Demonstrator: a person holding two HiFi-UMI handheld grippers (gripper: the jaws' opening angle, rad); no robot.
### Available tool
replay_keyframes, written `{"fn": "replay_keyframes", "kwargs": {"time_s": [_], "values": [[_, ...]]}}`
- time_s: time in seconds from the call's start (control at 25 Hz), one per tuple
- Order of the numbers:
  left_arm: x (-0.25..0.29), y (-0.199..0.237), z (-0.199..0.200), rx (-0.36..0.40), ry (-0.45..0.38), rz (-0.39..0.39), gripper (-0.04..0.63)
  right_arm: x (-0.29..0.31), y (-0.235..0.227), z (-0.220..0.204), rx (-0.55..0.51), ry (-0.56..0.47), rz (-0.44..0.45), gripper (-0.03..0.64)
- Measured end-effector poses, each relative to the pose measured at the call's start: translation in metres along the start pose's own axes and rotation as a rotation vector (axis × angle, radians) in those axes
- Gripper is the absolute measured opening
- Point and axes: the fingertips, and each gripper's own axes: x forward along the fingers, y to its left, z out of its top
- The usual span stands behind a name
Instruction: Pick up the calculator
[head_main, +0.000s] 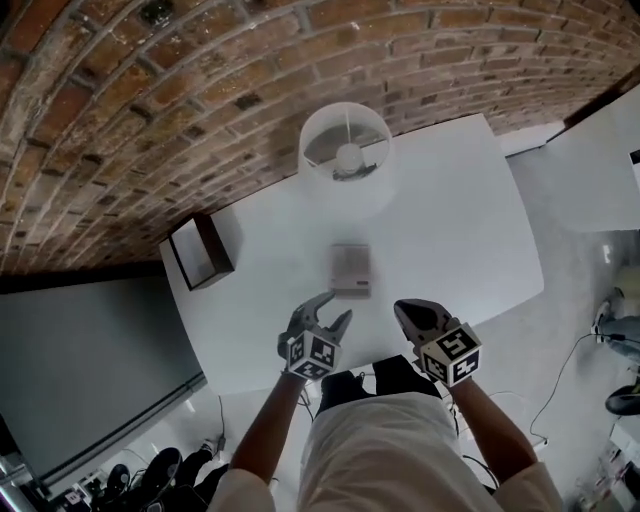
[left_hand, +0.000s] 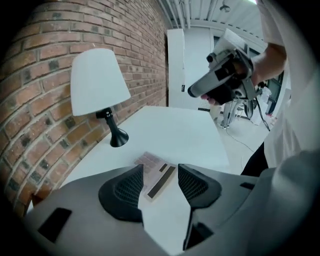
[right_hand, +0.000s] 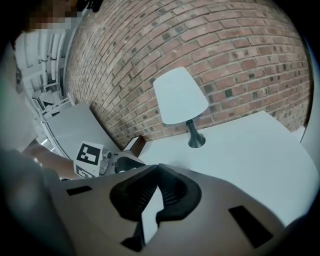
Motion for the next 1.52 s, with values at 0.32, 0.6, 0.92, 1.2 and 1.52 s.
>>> {"fn": "replay_keyframes", "kwargs": {"time_s": [0.32,0.6,0.92,1.2,1.52], "values": [[0.056,-0.007,-0.036,0.131,0.123,-0.03,0.249,0.023,-0.017,-0.018,0.044,0.039,0.04,0.012],[0.09,-0.012,-0.051,0.297,0.17,-0.009,0.265,0.035,-0.033,-0.034,0.092,0.062,0.052,0.012],[0.108,-0.01,-0.054,0.495,0.158,0.061,0.235,0.044,-0.042,-0.045,0.132,0.077,0.068,0.012],[0.106,-0.002,-0.046,0.57,0.113,0.14,0.181,0.046,-0.041,-0.051,0.162,0.077,0.079,0.012],[0.089,0.01,-0.011,0.448,0.029,0.177,0.104,0.035,-0.041,-0.041,0.15,0.058,0.072,0.012]]}}
